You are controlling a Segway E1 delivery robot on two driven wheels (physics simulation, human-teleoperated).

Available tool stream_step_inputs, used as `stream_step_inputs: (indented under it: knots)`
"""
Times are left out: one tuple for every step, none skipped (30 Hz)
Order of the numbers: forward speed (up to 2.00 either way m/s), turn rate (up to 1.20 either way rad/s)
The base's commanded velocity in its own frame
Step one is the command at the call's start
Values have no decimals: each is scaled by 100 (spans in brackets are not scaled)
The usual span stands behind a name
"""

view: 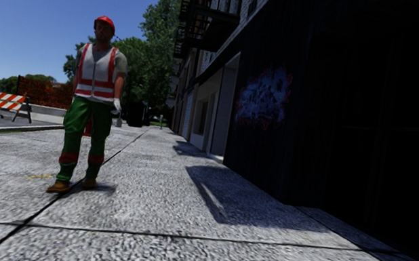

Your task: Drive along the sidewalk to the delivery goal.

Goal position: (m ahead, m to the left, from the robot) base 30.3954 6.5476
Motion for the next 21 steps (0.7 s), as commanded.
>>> stream_step_inputs:
  knots:
    - [200, -33]
    - [200, -33]
    - [200, -34]
    - [200, -32]
    - [200, -32]
    - [200, -16]
    - [200, 0]
    - [200, 0]
    - [200, 0]
    - [200, 0]
    - [200, 0]
    - [200, 0]
    - [200, 0]
    - [200, 0]
    - [200, 5]
    - [200, 5]
    - [200, 20]
    - [200, 29]
    - [200, 29]
    - [200, 35]
    - [200, 40]
